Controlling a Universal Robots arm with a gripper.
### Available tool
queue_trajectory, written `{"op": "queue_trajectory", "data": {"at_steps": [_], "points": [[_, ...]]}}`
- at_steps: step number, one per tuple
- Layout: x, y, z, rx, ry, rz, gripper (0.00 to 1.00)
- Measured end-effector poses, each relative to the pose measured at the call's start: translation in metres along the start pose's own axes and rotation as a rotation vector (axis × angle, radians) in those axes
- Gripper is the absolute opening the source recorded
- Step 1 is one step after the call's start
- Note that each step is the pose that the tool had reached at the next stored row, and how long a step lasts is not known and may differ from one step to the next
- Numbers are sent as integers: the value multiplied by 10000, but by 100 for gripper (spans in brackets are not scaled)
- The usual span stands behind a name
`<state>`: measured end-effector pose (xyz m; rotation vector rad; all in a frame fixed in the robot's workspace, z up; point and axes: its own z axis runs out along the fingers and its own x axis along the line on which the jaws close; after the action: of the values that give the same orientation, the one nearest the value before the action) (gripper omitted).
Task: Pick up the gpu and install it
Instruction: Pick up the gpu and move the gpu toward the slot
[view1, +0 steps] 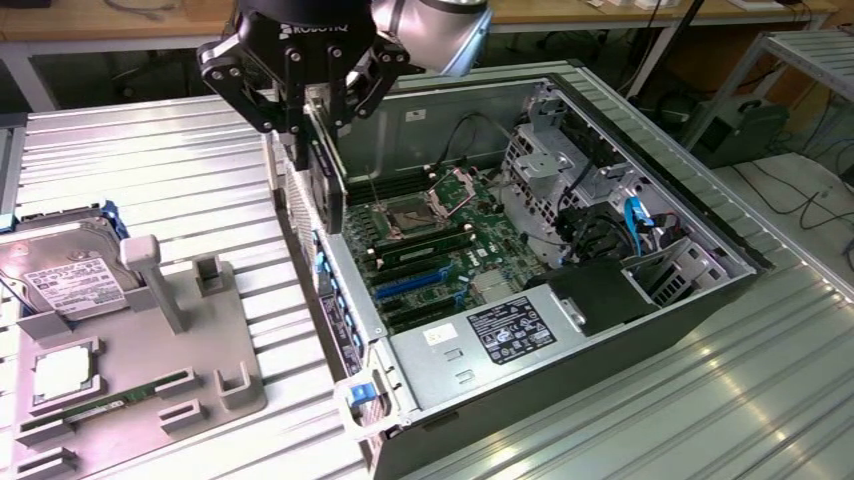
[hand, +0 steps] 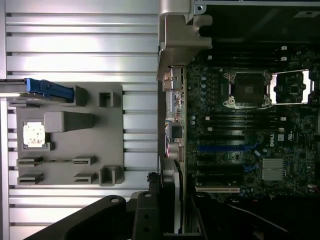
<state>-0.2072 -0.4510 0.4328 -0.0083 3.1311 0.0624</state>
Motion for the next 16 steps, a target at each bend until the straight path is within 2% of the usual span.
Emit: {"op": "queue_trajectory", "data": {"at_steps": [3,16], "points": [[-120,-1,1,0,0,0,28],[-399,-2,4,0,0,0,28]]}}
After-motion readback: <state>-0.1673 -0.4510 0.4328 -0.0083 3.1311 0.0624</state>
